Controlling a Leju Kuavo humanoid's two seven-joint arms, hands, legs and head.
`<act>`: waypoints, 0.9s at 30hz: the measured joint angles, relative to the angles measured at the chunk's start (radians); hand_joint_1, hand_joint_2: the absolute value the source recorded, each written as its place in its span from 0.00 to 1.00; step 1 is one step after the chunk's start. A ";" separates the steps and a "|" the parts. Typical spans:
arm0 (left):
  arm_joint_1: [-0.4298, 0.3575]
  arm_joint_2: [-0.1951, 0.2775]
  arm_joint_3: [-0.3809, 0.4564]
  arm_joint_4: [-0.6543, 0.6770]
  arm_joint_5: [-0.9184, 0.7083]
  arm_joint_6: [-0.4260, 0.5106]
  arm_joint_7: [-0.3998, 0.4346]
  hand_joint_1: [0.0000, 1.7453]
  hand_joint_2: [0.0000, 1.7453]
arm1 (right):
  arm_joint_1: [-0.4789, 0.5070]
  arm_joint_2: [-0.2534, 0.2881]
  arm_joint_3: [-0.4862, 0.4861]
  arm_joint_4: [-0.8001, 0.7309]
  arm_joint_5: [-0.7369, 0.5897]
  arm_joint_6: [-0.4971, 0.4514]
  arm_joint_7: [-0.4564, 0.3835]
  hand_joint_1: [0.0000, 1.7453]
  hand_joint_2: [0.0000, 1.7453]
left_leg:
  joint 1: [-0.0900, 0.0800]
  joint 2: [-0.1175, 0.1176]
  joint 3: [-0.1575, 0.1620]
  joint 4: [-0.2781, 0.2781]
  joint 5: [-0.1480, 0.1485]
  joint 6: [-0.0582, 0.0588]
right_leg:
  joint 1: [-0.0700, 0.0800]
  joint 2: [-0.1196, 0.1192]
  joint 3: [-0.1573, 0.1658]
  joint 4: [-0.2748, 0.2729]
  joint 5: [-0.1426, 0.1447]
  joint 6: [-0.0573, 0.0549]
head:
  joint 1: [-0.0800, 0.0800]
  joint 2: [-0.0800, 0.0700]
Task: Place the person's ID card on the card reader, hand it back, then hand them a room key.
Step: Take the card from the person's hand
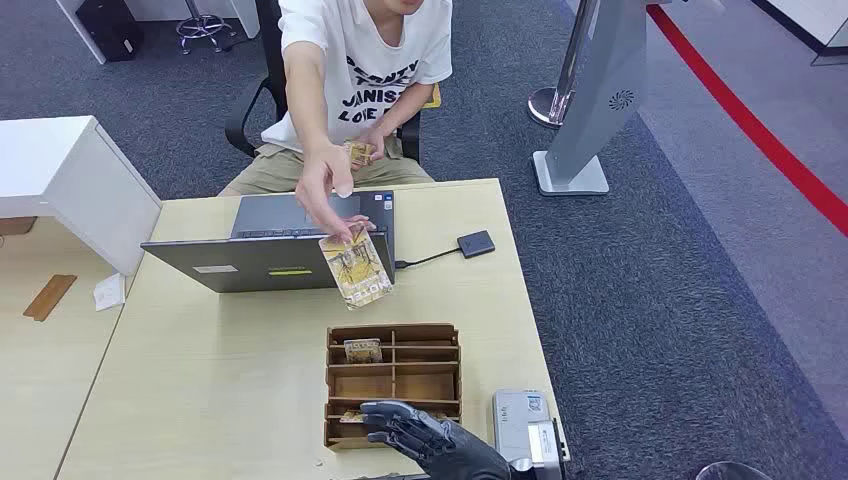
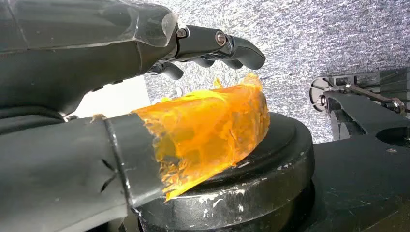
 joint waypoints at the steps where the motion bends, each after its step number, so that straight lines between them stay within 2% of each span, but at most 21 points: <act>1: 0.000 0.000 0.000 0.000 0.000 0.002 0.000 0.00 0.00 | 0.000 0.000 -0.003 -0.008 0.028 -0.039 0.002 0.00 1.00 | 0.000 0.000 0.000 0.000 0.000 0.000 | 0.000 0.000 0.000 0.000 0.000 0.000 | 0.000 0.000; 2: 0.000 0.000 0.000 0.000 0.000 0.003 0.000 0.00 0.00 | -0.002 0.000 -0.006 -0.017 0.055 -0.082 0.004 0.00 1.00 | 0.000 0.000 0.000 0.000 0.000 0.000 | 0.000 0.000 0.000 0.000 0.000 0.000 | 0.000 0.000; 5: 0.001 0.000 0.000 0.000 -0.003 0.008 0.001 0.00 0.00 | -0.027 0.000 -0.027 -0.075 0.207 -0.314 0.018 0.00 1.00 | 0.000 0.000 0.000 0.000 0.000 0.000 | 0.000 0.000 0.000 0.000 0.000 0.000 | 0.000 0.000; 8: 0.001 -0.001 -0.001 0.000 -0.015 0.009 0.001 0.00 0.00 | -0.079 0.001 -0.047 -0.138 0.350 -0.503 0.041 0.00 1.00 | 0.000 0.001 0.000 0.000 0.000 0.000 | 0.000 0.000 0.000 0.000 0.001 0.000 | 0.000 0.000; 15: 0.001 -0.007 -0.021 0.000 -0.044 0.003 0.002 0.00 0.00 | -0.179 0.001 -0.049 -0.215 0.672 -0.859 0.077 0.00 1.00 | 0.000 0.000 0.000 0.000 0.000 0.000 | 0.000 0.000 0.000 0.000 0.001 0.000 | 0.000 0.000; 20: 0.001 -0.009 -0.042 0.000 -0.059 -0.007 0.002 0.00 0.00 | -0.241 0.001 -0.034 -0.221 0.809 -0.979 0.115 0.00 1.00 | 0.000 0.000 0.000 0.000 0.000 0.000 | 0.000 0.000 0.000 0.000 0.001 0.000 | 0.000 0.000; 27: 0.001 -0.011 -0.072 0.000 -0.079 -0.015 0.002 0.00 0.00 | -0.307 0.001 0.003 -0.206 1.038 -1.067 0.161 0.00 1.00 | 0.000 0.000 0.000 0.000 0.000 0.000 | 0.000 0.000 0.000 0.000 0.001 0.000 | 0.000 0.000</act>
